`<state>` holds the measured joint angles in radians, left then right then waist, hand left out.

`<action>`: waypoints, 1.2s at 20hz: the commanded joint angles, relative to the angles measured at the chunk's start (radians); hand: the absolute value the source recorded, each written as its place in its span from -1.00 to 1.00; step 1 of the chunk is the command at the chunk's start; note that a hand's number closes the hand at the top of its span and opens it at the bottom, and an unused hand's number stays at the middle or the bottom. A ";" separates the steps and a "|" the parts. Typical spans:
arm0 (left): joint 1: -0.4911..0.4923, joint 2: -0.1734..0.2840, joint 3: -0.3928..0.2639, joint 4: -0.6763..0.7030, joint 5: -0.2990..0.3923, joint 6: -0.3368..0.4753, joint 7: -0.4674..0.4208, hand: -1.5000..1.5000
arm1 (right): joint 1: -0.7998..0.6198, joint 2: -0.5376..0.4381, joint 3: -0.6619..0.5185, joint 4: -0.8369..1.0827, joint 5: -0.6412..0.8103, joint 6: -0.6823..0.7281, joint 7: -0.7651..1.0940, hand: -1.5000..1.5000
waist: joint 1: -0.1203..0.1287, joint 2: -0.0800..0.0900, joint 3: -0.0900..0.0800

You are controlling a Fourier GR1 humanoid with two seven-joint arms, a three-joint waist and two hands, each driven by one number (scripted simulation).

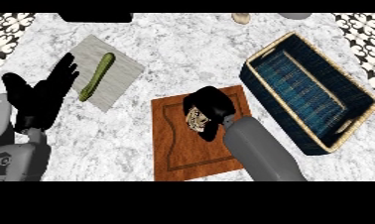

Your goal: Pick the cupcake from the cutting board and place it in the basket

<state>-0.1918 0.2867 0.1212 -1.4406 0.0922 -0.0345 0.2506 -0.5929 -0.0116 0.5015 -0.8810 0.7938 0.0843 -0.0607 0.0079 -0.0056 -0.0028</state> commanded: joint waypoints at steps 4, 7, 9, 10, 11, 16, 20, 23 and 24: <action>-0.016 -0.010 -0.018 0.024 -0.014 -0.008 -0.020 0.00 | -0.056 0.011 -0.069 -0.016 -0.126 -0.200 0.518 1.00 | 0.028 0.005 0.002; -0.019 -0.011 -0.019 0.032 -0.005 -0.019 -0.015 0.00 | -0.090 0.011 -0.120 -0.009 -0.132 -0.315 0.729 1.00 | 0.039 0.002 0.000; -0.029 -0.017 -0.037 0.031 -0.012 -0.026 -0.014 0.00 | -0.139 0.011 -0.083 -0.005 -0.144 -0.366 0.880 1.00 | 0.079 0.007 0.000; -0.050 -0.032 -0.055 0.035 -0.027 -0.014 -0.009 0.00 | -0.169 0.011 -0.059 -0.002 -0.144 -0.398 0.947 1.00 | 0.082 0.011 0.001; -0.053 -0.041 -0.056 0.035 -0.023 -0.009 -0.005 0.00 | -0.172 0.012 -0.017 -0.005 -0.163 -0.420 1.012 1.00 | 0.103 0.012 0.001; -0.095 -0.041 -0.064 0.076 -0.023 -0.030 -0.015 0.00 | -0.324 0.012 0.048 -0.080 -0.198 -0.658 1.180 1.00 | 0.130 0.020 0.001; -0.110 -0.027 -0.055 0.076 -0.027 -0.027 -0.009 0.00 | -0.425 0.011 0.090 -0.131 -0.127 -0.849 1.218 1.00 | 0.120 0.009 0.000; -0.105 -0.053 -0.063 0.094 -0.032 -0.015 -0.022 0.00 | -0.556 0.011 0.123 -0.074 -0.038 -0.858 1.313 1.00 | 0.107 0.004 -0.003; -0.109 -0.039 -0.065 0.096 -0.041 -0.019 -0.020 0.00 | -0.576 0.011 0.127 -0.039 -0.006 -0.871 1.335 1.00 | 0.104 0.005 -0.003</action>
<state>-0.2930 0.2501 0.0614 -1.3589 0.0622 -0.0579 0.2355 -1.0475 -0.0068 0.5919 -0.9538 0.7078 -0.6592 1.0527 0.1206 0.0033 -0.0040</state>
